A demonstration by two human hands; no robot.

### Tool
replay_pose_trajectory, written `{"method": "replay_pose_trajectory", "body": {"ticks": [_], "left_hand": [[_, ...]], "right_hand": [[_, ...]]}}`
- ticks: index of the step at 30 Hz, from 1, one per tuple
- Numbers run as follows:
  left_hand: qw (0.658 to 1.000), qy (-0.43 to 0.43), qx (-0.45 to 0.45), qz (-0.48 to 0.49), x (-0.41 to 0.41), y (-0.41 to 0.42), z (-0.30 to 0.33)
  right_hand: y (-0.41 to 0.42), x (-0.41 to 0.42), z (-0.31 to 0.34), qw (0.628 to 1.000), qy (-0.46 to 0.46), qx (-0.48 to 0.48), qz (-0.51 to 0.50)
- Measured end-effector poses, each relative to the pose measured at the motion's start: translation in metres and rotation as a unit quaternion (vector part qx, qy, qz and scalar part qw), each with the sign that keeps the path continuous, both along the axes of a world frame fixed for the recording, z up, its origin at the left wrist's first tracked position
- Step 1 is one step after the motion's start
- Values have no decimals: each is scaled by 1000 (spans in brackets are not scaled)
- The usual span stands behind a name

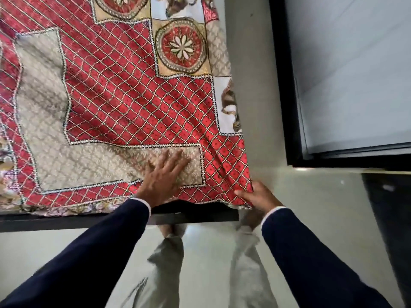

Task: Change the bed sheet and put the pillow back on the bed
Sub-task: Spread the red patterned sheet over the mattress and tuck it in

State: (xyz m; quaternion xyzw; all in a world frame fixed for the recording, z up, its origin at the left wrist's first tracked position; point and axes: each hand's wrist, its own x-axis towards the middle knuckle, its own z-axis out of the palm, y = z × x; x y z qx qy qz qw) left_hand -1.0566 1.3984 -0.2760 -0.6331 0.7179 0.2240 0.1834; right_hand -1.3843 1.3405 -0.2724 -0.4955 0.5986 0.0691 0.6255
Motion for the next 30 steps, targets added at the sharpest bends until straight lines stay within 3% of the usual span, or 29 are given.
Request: {"method": "replay_pose_trajectory", "body": {"ticks": [7,10,12,14,16,20,21,24,30], "left_hand": [[991,-44,37,120,-31,-40,7],[987,-76,54,128,-50,-63,15],[984,-83,92,130,-58,-82,28],[972,-32,98,211,-64,-99,38],[957,1,65,283,-69,-115,44],[949,-69,25,308,-90,-132,36],[948,-69,8,312,-97,-133,33],[939,-46,-65,333,-105,-141,21],[921,29,-139,364,-73,-211,5]], "right_hand": [[-29,-85,-39,966,135,-10,219],[-51,-127,-39,950,206,-17,235],[-71,-142,-38,962,173,-11,212],[-98,-144,-28,971,146,-16,190],[-128,-131,-12,977,114,-41,175],[-194,-78,11,964,53,-92,244],[-208,-67,13,969,29,-109,221],[-253,-33,10,980,-46,-117,152],[-356,68,22,976,-75,-121,168]]}}
